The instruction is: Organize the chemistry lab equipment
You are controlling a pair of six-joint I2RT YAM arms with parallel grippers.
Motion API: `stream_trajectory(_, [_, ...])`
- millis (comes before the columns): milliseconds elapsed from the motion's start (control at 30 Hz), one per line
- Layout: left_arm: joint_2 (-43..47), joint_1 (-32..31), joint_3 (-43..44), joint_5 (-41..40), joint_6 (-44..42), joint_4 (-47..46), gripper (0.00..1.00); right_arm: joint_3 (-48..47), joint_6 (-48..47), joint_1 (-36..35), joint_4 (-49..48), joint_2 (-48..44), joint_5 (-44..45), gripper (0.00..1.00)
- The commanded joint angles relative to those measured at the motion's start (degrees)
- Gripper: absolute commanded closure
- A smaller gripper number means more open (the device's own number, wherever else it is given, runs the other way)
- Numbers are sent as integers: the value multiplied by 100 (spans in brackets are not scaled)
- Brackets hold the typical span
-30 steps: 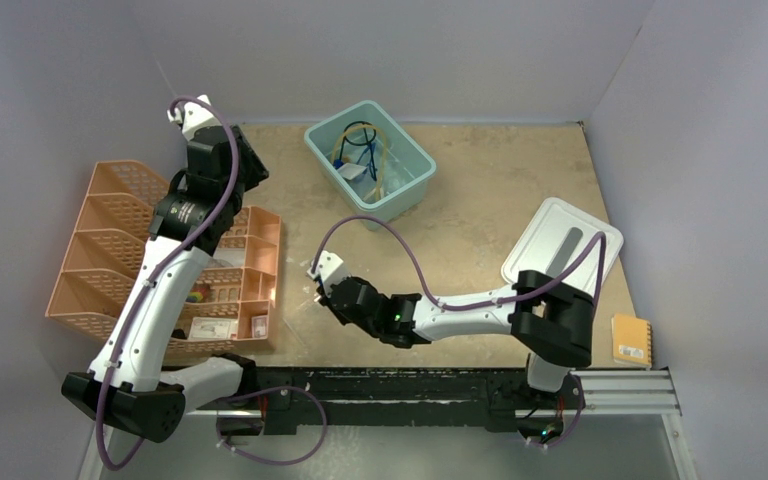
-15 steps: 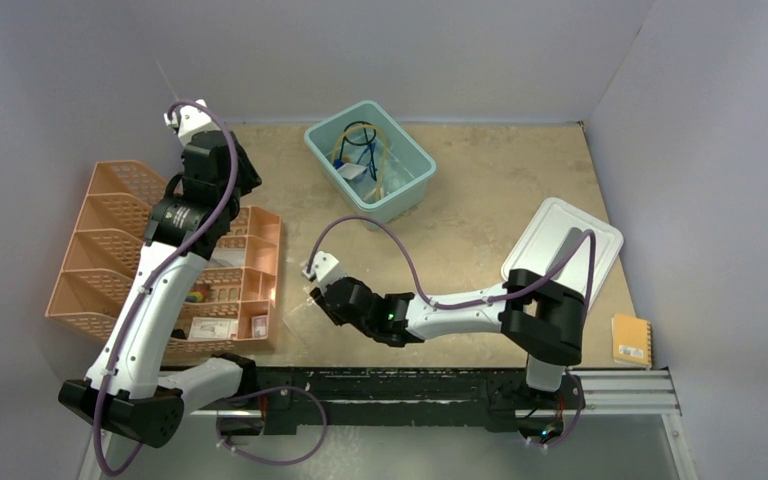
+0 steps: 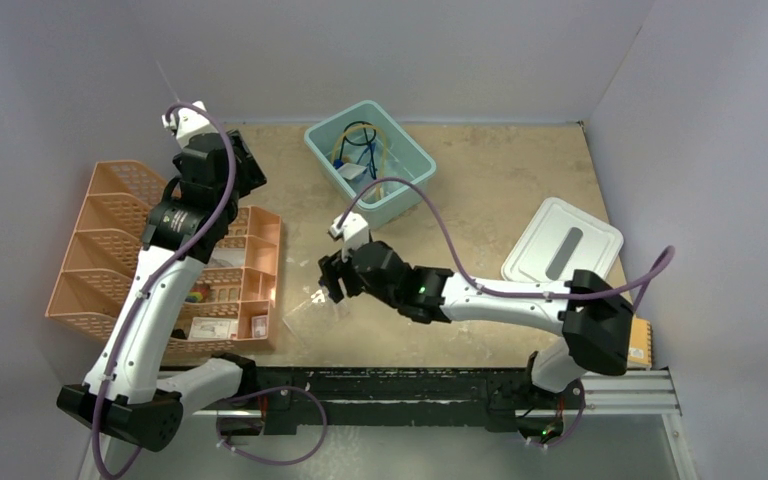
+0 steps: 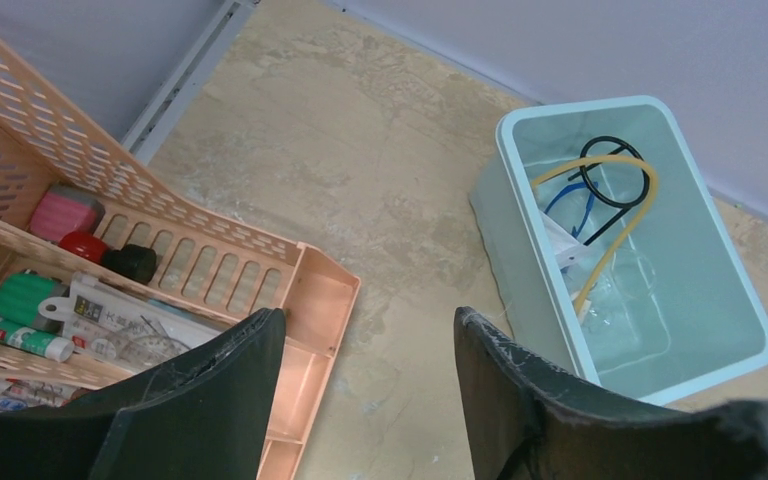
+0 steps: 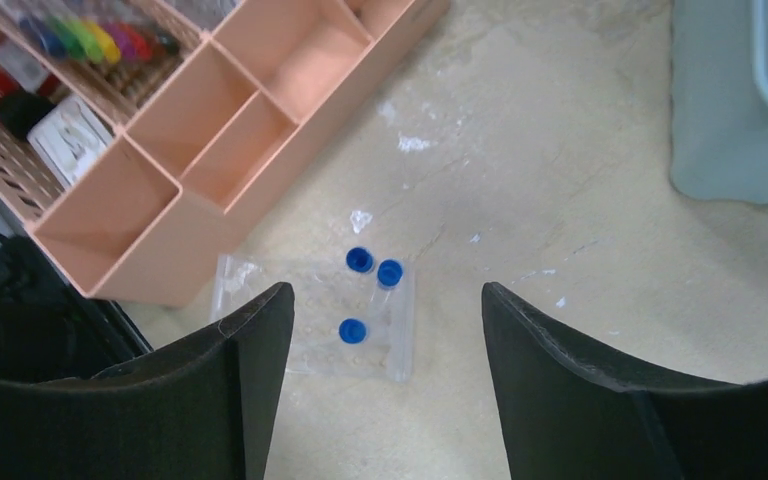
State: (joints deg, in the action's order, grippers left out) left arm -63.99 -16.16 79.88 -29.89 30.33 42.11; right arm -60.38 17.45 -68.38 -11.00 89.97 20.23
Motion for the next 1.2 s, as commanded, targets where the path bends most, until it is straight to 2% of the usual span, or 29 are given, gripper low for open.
stream_trajectory(0, [454, 17, -324, 187, -104, -407, 36, -299, 619, 562, 350, -334, -572, 31])
stream_trajectory(100, [621, 17, -627, 376, -54, -543, 32, -577, 715, 855, 723, -95, -730, 36])
stream_trajectory(300, [675, 17, -987, 542, 159, -417, 28, -1275, 698, 948, 1361, 734, -919, 59])
stream_trajectory(400, [702, 17, -1120, 555, 224, -357, 29, -1601, 696, 989, 1514, 1109, -975, 66])
stream_trajectory(500, [703, 17, -1201, 599, 279, -326, 29, -1823, 800, 1108, 1581, 1407, -1088, 69])
stream_trajectory(733, [622, 16, -1325, 701, 327, -352, 30, -2141, 648, 1353, 1462, 1939, -2197, 76])
stream_trajectory(900, [517, 17, -1322, 713, 298, -370, 31, -2160, 405, 1363, 1406, 2027, -2782, 79])
stream_trajectory(1167, [428, 17, -1381, 739, 340, -405, 32, -2025, 160, 1363, 1486, 1906, -3189, 82])
